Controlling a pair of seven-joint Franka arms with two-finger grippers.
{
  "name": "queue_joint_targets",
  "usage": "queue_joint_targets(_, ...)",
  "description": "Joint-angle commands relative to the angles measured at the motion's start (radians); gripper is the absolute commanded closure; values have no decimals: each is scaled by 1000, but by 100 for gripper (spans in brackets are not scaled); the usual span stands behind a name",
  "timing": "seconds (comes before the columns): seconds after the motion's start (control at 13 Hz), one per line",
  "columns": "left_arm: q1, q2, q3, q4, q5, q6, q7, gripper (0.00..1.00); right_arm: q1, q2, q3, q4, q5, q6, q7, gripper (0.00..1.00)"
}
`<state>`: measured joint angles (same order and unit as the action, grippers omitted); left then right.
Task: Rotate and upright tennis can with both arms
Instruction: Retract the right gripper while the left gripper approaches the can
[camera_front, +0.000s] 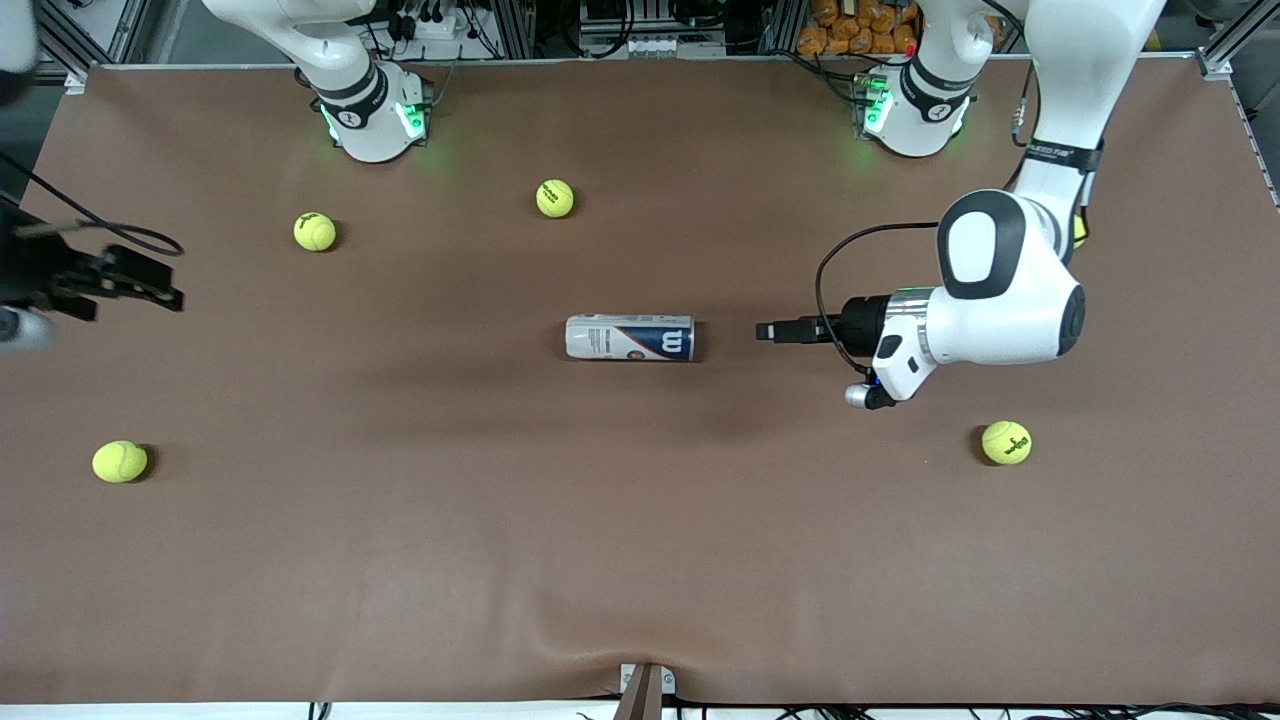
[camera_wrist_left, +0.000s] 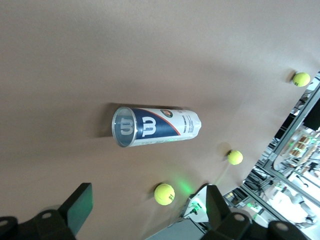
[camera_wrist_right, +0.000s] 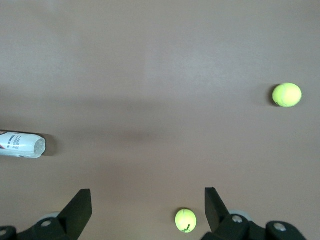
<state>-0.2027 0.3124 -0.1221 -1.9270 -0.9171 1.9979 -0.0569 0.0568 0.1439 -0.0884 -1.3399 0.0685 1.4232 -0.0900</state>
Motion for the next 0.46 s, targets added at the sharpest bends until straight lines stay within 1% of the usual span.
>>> queue_joint_targets(0.0, -4, -30, -1, -73, -99, 39, 78, 0, -40, -65, 13, 2, 24, -99, 18, 0)
queue_joint_targets(0.15, -4, -21, -1, -121, -254, 56, 182, 0, -109, -107, 80, -8, 17, -151, 38, 0)
queue_joint_targets(0.23, -4, -3, -1, -129, -303, 56, 240, 0, -124, -116, 94, -8, 16, -159, 85, 0)
queue_joint_targets(0.38, -3, 49, -1, -127, -396, 58, 362, 0, -118, -141, 91, -8, 4, -161, 139, 0)
